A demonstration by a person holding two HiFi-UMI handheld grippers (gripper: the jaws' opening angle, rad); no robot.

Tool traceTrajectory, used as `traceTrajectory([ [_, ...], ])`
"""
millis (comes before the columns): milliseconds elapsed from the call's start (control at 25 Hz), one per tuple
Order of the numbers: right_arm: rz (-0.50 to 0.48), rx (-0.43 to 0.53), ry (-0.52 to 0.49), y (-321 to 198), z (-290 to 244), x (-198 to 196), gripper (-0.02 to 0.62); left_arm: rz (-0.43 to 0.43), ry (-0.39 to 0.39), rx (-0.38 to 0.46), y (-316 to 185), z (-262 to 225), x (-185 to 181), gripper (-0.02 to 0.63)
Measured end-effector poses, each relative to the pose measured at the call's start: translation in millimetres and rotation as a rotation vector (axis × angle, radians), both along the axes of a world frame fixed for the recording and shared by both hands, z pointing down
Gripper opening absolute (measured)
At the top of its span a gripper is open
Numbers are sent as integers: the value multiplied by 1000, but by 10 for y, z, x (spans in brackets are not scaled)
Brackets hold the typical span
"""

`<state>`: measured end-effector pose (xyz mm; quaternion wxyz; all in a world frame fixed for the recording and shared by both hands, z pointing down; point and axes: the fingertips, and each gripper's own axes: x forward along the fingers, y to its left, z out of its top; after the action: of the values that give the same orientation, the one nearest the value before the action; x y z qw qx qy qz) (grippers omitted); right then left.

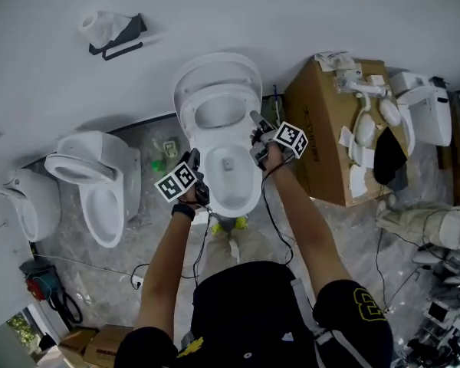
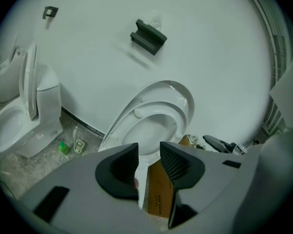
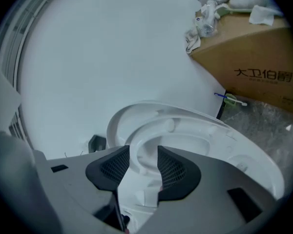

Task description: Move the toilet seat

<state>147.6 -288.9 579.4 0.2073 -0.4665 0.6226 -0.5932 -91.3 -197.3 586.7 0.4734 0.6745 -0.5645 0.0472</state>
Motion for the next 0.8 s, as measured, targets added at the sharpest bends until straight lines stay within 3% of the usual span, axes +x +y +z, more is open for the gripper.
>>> traceTrajectory([
  [80, -60, -7, 88, 541, -10, -14, 168, -14, 19, 3, 365, -41, -8, 139],
  [160, -142, -2, 266, 1082, -23, -45, 135, 5, 31, -5, 735, -121, 34, 107],
  [280, -324, 147, 654, 1679, -343, -264, 79, 74, 27, 41, 1118, -378, 149, 92],
  [360, -378, 261, 797, 1915, -670, -474, 54, 117, 0, 96, 1247, -592, 167, 74],
  [560, -292, 433, 965, 2216, -1485, -681, 28, 216, -90, 265, 1417, -1174, 181, 34],
  [800, -228, 570, 1055, 2411, -2172, -826, 26, 272, -203, 487, 1371, -1868, 273, 17],
])
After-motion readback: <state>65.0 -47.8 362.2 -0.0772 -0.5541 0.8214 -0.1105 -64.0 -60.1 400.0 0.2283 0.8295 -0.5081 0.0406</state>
